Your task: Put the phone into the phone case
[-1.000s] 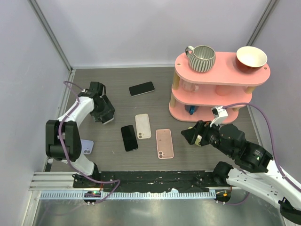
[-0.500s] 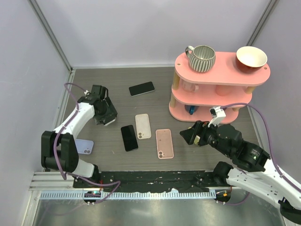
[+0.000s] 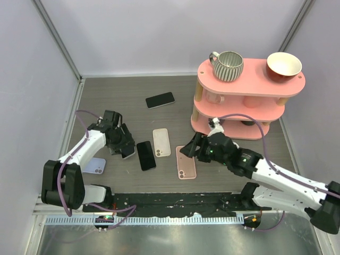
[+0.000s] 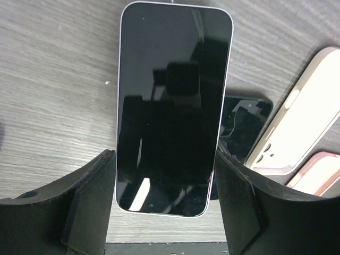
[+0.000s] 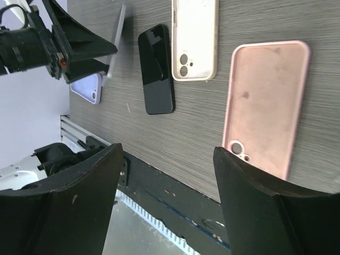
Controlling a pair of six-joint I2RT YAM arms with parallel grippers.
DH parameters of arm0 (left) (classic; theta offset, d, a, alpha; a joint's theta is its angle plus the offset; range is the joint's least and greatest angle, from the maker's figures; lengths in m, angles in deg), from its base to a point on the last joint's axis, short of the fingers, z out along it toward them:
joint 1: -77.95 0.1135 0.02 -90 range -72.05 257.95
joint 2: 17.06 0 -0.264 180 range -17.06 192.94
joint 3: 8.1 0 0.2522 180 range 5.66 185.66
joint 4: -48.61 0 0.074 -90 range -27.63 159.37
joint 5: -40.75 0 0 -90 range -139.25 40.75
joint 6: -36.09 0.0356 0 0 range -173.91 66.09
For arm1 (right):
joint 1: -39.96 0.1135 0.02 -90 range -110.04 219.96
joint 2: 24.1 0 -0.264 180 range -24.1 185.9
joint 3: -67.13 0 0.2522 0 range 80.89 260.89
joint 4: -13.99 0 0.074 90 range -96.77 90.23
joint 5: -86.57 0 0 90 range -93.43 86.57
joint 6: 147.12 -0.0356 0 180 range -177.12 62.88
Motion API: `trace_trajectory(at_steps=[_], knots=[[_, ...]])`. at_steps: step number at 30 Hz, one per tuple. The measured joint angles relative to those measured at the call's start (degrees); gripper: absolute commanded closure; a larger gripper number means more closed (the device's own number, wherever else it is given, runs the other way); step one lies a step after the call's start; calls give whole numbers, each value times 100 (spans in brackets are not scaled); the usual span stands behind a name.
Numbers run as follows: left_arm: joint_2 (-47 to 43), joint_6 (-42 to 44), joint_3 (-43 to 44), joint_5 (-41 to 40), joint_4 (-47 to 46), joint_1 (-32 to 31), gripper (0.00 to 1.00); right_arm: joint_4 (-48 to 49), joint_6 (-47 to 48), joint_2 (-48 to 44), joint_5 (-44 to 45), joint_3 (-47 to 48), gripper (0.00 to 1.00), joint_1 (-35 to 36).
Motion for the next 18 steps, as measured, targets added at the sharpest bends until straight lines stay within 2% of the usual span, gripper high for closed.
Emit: trace_trajectory(at_steps=[8, 18], knots=[[-55, -125, -358, 236, -181, 0, 83, 1141, -282, 1687, -94, 295, 25, 330], [-164, -170, -636, 470, -409, 0, 83, 1674, -251, 2844, -103, 1012, 25, 413]])
